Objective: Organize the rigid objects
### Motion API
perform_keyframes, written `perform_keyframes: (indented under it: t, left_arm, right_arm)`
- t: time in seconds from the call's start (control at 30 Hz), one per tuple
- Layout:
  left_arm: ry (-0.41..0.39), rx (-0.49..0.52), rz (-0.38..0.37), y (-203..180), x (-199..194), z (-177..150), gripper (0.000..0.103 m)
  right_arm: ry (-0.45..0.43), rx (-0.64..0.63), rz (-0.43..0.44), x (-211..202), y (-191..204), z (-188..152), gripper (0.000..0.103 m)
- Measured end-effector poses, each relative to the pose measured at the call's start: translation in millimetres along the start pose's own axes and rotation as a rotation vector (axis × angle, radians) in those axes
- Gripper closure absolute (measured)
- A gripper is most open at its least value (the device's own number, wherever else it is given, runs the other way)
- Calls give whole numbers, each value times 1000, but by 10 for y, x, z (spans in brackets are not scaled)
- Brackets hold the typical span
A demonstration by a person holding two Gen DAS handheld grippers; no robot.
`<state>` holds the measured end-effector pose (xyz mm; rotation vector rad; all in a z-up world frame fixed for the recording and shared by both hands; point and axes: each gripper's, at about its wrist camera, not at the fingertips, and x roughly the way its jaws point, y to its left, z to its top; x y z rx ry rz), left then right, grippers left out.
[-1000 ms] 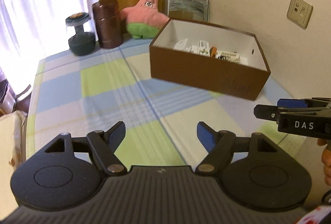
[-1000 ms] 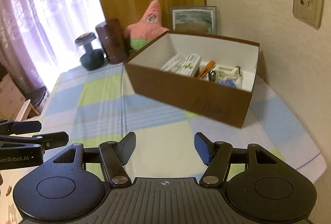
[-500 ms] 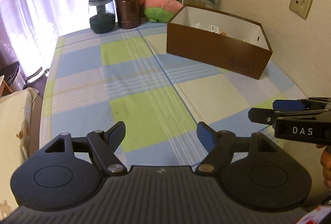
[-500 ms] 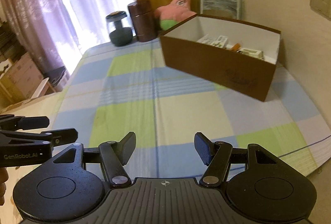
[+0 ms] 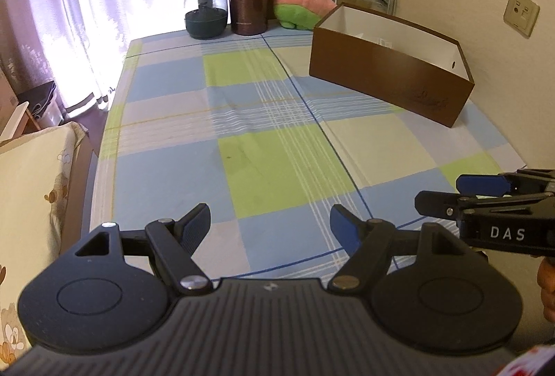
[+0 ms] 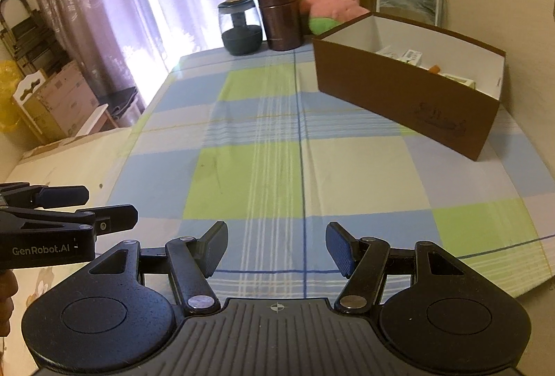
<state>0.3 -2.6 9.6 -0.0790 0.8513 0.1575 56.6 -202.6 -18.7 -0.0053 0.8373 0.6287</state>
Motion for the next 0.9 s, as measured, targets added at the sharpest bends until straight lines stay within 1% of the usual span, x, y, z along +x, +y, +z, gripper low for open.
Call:
perform_keyframes:
  t: [0.2, 0.5, 0.9]
  left_arm:
    - [4, -11, 10, 45, -38, -63, 30]
    - [1, -15, 12, 41, -52, -75, 30]
    - [13, -10, 2, 2, 45, -21, 30]
  right_arm:
    - [5, -7, 12, 9, 59, -25, 43]
    - [10, -15, 11, 28, 75, -15, 43]
    - [20, -5, 0, 61, 45, 9, 43]
